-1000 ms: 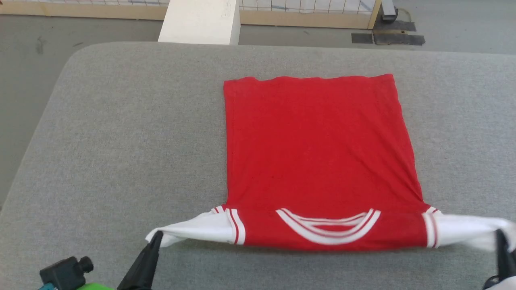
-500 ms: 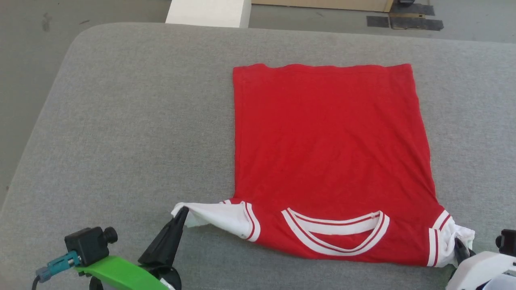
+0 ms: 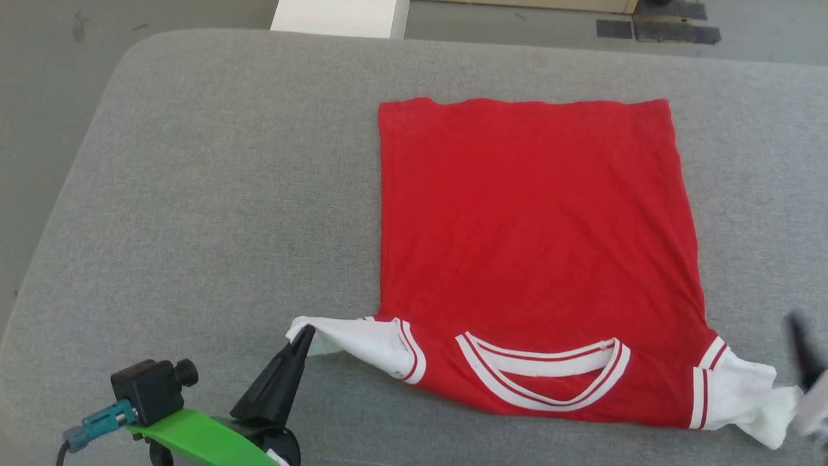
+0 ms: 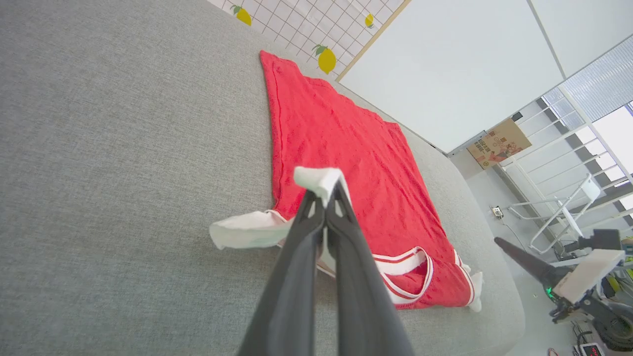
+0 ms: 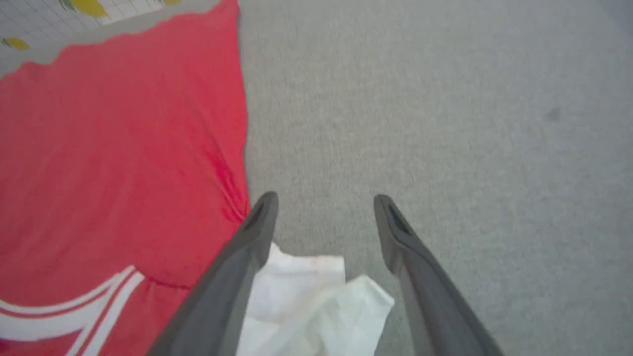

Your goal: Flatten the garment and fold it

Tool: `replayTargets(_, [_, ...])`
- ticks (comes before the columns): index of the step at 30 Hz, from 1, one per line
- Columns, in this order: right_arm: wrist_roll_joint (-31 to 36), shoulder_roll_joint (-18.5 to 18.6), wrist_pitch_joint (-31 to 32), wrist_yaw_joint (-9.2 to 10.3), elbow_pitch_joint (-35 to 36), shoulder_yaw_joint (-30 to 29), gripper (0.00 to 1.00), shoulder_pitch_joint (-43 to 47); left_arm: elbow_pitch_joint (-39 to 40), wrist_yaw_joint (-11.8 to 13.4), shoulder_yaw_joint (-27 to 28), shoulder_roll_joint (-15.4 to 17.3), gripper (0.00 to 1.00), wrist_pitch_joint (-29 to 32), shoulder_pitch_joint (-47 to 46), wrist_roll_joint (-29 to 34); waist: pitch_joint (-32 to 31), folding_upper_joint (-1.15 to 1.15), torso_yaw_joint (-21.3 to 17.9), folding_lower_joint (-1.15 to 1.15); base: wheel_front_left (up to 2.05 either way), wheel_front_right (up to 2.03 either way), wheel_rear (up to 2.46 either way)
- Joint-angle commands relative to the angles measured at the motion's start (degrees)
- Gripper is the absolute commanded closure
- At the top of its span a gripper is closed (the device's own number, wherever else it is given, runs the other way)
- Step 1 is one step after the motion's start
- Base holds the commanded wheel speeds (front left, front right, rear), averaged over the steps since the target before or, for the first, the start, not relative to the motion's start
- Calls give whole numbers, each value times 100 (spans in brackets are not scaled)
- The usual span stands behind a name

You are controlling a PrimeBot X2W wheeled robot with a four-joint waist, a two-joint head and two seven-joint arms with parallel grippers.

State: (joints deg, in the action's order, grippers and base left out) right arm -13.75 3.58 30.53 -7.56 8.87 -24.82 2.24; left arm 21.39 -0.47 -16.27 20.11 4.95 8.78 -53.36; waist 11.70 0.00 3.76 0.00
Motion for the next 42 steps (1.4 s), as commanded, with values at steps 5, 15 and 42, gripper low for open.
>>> replayTargets(5, [80,343,349,8,861,-99,0,-846,120,-84,-98,30,100,-13,-190,123,296,0,102,0,0,0,0])
replayTargets(15, [795,642,1026,8,-555,426,0,-3351,165,-191,-335,-82,100,75,-620,201,1102,0,416,0,0,0,0])
replayTargets(42, [2064,982,2004,8,-2538,339,100,-5806,-374,-542,-766,-449,100,-173,-1549,238,2675,0,1051,0,0,0,0])
